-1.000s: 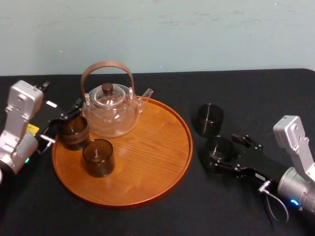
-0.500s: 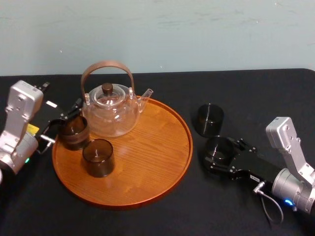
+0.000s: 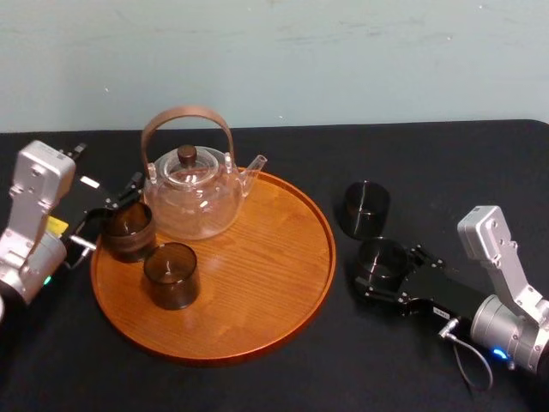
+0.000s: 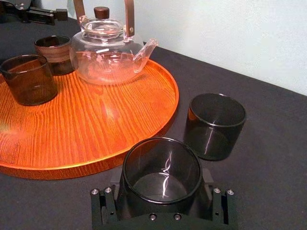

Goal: Pick up the glass from the table and place it on the tray.

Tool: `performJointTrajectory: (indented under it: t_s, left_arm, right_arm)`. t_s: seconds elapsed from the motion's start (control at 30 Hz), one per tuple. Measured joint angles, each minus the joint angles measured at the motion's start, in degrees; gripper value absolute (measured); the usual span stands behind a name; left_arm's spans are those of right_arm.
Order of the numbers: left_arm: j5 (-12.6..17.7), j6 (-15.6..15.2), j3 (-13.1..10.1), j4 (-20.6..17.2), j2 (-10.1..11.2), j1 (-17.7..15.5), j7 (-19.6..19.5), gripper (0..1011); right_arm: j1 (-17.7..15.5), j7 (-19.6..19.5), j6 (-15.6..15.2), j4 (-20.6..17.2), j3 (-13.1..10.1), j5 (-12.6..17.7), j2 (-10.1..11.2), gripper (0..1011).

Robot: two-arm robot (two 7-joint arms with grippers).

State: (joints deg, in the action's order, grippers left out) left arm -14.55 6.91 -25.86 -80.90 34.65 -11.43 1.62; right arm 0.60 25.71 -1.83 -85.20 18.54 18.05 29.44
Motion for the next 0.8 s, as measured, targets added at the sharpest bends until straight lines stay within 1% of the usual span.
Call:
performJointTrajectory:
  t_s: [0.53,0.63,0.67,0.7,0.8]
  left_arm:
    - [0.0,0.0,0.0,0.0,0.0,0.0,0.0,1002]
    - [0.0,0.0,0.0,0.0,0.0,0.0,0.0,1001]
    - [0.0,0.0,0.0,0.0,0.0,0.0,0.0,1001]
    - [0.0,0.0,0.0,0.0,0.0,0.0,0.0,1001]
    - [0.0,0.0,0.0,0.0,0.0,0.0,0.0,1001]
  right_arm:
    - [0.2,-0.1,-0.3,0.3,0.1,-0.3,-0.1,1002]
    - [0.2,-0.1,-0.3,0.2,0.1,-0.3,-0.1,964]
    - [0.2,-0.1,-0.3,0.2,0.1,-0.3,-0.1,927]
    - [0.2,-0.1,-0.3,0.2,0.1,-0.3,-0.1,911]
    - [0.1,-0.1,-0.3,0.2,0.1,-0.2,-0.1,902]
